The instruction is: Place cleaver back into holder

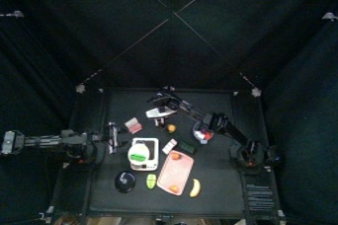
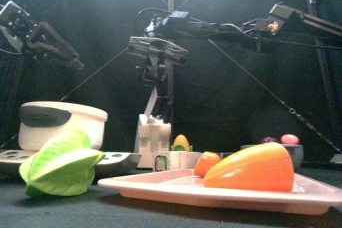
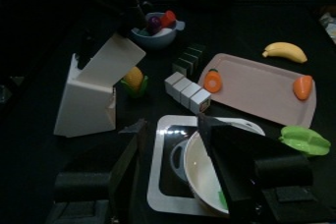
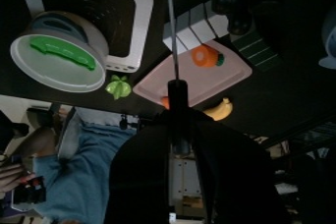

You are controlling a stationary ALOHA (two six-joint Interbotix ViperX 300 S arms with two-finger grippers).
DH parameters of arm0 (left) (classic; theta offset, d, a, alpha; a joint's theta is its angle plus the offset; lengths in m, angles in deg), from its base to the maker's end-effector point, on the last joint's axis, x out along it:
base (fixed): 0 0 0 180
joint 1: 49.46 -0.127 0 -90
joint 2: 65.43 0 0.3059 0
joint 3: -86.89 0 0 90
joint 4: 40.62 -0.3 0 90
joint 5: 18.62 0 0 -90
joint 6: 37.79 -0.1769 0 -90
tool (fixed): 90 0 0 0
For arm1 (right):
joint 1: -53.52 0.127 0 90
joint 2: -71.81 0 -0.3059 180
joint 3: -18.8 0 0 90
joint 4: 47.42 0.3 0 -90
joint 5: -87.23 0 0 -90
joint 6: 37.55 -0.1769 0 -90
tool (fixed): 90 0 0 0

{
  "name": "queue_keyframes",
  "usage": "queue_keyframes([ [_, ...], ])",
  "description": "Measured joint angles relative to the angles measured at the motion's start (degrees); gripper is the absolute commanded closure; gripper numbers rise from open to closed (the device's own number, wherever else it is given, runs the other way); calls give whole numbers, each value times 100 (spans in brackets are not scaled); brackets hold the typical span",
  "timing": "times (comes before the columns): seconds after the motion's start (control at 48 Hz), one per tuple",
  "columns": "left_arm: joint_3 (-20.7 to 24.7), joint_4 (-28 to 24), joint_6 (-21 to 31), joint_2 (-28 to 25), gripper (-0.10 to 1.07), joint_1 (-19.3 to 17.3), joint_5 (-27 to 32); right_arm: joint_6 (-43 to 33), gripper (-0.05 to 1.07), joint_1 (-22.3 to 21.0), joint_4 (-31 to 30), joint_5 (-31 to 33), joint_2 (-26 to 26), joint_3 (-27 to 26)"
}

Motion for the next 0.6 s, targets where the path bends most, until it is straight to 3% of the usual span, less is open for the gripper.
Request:
queue_keyframes([
  [0.333,0,0,0,0,14,0,0,53,54,0,-308,-202,-9,0],
  [0.604,0,0,0,0,14,0,44,79,45,0,-325,-211,-9,-9],
])
